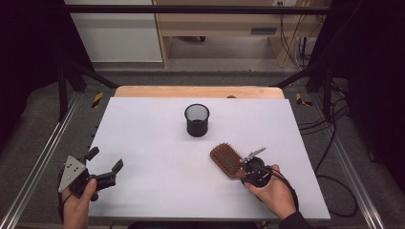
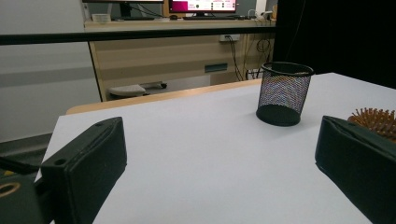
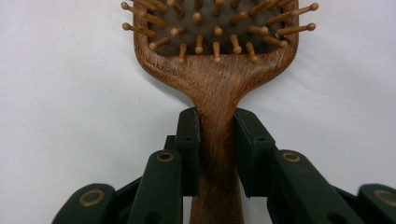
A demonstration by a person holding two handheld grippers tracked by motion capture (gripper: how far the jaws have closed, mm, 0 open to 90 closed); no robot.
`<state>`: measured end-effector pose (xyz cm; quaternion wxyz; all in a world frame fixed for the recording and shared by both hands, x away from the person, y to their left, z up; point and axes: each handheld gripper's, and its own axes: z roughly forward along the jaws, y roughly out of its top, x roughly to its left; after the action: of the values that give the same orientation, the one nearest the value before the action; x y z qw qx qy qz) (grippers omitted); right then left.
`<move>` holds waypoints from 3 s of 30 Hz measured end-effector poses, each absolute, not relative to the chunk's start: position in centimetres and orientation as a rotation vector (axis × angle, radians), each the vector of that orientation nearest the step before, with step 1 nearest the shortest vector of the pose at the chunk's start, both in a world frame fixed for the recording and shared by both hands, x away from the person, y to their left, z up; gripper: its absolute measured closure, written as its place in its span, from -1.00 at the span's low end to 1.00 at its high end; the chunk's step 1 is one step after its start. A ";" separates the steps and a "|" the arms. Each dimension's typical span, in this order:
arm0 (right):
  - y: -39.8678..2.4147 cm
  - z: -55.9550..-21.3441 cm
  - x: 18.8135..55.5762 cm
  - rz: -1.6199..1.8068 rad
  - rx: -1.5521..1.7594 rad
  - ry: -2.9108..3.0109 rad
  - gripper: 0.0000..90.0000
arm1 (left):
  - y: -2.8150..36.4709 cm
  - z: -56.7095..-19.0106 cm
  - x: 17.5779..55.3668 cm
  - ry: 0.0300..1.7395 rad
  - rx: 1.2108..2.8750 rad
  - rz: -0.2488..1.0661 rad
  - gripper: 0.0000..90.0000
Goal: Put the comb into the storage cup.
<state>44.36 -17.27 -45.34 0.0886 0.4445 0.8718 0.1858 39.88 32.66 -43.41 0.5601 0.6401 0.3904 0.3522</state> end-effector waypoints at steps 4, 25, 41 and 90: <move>-17.6 -45.3 44.1 0.616 1.294 2.560 0.62 | 32.6 -43.3 39.9 0.915 1.509 0.830 -0.95; -16.4 -42.9 44.6 1.138 1.067 2.306 0.62 | 25.4 -39.3 41.4 0.778 1.530 0.531 -0.94; -14.4 -41.0 45.3 1.339 0.954 2.169 0.62 | 16.8 -35.5 47.6 0.736 1.528 0.350 -0.87; -10.9 -39.5 42.6 1.496 0.764 2.066 0.62 | 15.0 -32.6 48.1 0.815 1.371 0.090 -0.10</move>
<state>42.60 -10.86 -39.53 0.2372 0.2787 0.7537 0.5459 48.12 14.96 -32.61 0.6976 0.6150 0.3654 0.0404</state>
